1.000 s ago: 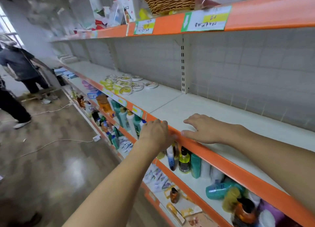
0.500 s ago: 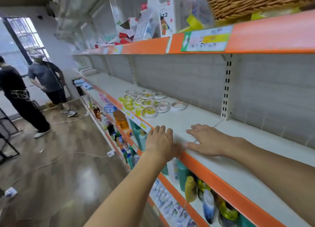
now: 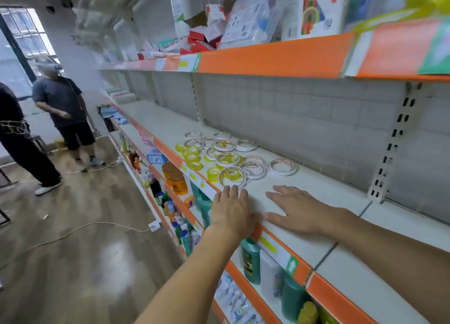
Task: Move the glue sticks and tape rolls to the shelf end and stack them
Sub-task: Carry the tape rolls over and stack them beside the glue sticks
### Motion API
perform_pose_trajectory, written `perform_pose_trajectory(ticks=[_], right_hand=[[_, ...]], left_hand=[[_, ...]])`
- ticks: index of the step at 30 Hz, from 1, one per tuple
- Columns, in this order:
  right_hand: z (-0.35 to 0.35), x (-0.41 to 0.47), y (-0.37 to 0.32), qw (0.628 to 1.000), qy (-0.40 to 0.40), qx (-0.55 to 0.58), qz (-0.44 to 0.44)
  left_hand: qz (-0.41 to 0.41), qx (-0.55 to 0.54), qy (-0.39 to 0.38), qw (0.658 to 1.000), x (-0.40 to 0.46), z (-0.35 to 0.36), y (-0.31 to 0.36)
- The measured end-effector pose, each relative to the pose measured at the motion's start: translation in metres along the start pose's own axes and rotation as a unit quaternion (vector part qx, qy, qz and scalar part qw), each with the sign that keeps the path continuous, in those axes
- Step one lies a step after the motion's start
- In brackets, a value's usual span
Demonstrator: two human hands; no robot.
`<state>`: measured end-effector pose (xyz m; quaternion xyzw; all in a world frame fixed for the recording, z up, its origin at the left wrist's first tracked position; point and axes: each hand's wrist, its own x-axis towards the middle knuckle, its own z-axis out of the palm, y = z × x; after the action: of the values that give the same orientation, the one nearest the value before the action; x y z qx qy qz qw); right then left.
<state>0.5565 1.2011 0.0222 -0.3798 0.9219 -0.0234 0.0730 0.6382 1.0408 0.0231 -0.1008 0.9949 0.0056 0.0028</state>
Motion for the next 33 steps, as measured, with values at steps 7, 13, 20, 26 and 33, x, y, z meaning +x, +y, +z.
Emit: perform_pose_trajectory(ticks=[7,13,20,26,33], right_hand=[[0.008,0.08,-0.013,0.997,0.054,0.041,0.046],[0.011,0.13,-0.039,0.981,0.115,0.138,0.072],[0.034,0.174,-0.059,0.963,0.184,0.156,0.118],[0.042,0.172,-0.055,0.949,0.229,0.126,0.175],[0.061,0.156,-0.042,0.917,0.311,0.103,0.228]], left_hand=[[0.041,-0.009,-0.005,0.999,0.077,0.007,-0.064],[0.089,0.02,0.03,0.995,0.147,0.001,-0.115],[0.153,-0.022,0.053,0.987,0.199,0.013,-0.152],[0.249,-0.025,0.072,0.965,0.232,0.022,-0.157],[0.383,-0.121,0.131,0.906,0.23,0.058,-0.14]])
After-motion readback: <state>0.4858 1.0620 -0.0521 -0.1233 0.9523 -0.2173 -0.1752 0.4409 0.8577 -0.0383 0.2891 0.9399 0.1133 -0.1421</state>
